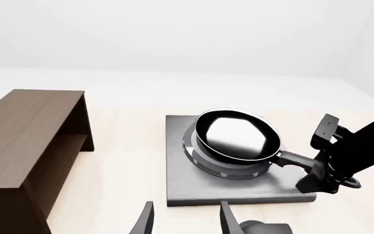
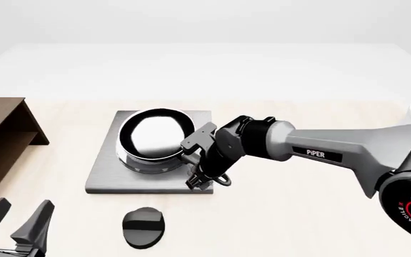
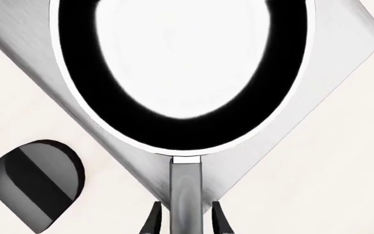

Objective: Turn on the stove and put the frying pan on it.

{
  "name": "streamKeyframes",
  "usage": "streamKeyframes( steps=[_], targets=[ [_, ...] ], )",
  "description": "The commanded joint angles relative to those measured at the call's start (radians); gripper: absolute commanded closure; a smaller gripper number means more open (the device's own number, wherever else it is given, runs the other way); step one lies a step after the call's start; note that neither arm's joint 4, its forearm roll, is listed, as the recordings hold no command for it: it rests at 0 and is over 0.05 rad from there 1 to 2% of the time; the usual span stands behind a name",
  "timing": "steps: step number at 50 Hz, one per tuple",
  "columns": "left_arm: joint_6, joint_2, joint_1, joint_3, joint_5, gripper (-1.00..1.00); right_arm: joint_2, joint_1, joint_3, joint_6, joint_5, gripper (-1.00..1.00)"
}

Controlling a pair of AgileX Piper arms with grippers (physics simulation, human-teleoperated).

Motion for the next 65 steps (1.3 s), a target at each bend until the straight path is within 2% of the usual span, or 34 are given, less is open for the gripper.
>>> streamKeyframes(
  steps=[1,8,10,21,23,27,35,41,44,48,59,63,65],
  targets=[
    [-0.001,0.0,0.0,0.0,0.0,-1.0,0.02,-0.016,-0.015,0.037,-0.008,-1.0],
    [-0.001,0.0,0.001,0.0,0.0,-1.0,-0.006,-0.004,-0.017,0.042,0.001,-1.0],
    [-0.001,0.0,0.0,0.0,0.0,-1.0,-0.018,-0.013,-0.017,0.021,0.002,-1.0],
    [0.0,0.0,-0.002,0.0,-0.003,-1.0,-0.123,-0.022,-0.012,-0.01,0.048,-1.0],
    [0.0,0.0,-0.002,0.0,-0.003,-1.0,-0.145,-0.033,-0.008,-0.042,0.053,-1.0],
    [0.0,0.0,-0.003,0.0,-0.005,-1.0,-0.156,-0.025,0.0,-0.038,0.061,-1.0],
    [0.001,0.0,-0.003,0.0,-0.006,-1.0,-0.215,-0.034,0.032,-0.064,0.071,-1.0],
    [0.005,0.0,-0.002,0.0,-0.007,-1.0,-0.277,-0.054,0.105,-0.081,0.053,-1.0],
    [0.005,0.0,-0.002,0.0,-0.007,-1.0,-0.333,-0.107,0.17,-0.117,0.011,-1.0],
    [0.006,0.0,-0.003,0.0,-0.006,-1.0,-0.464,-0.173,0.287,-0.13,-0.077,-1.0],
    [0.011,0.0,-0.001,0.0,-0.01,-1.0,-0.664,-0.188,0.52,-0.011,-0.228,-1.0],
    [0.012,0.0,-0.001,0.0,-0.012,-1.0,-0.694,-0.21,0.578,-0.009,-0.262,-1.0],
    [0.013,0.0,-0.001,0.0,-0.012,-1.0,-0.719,-0.217,0.606,0.017,-0.28,-1.0]
  ],
)
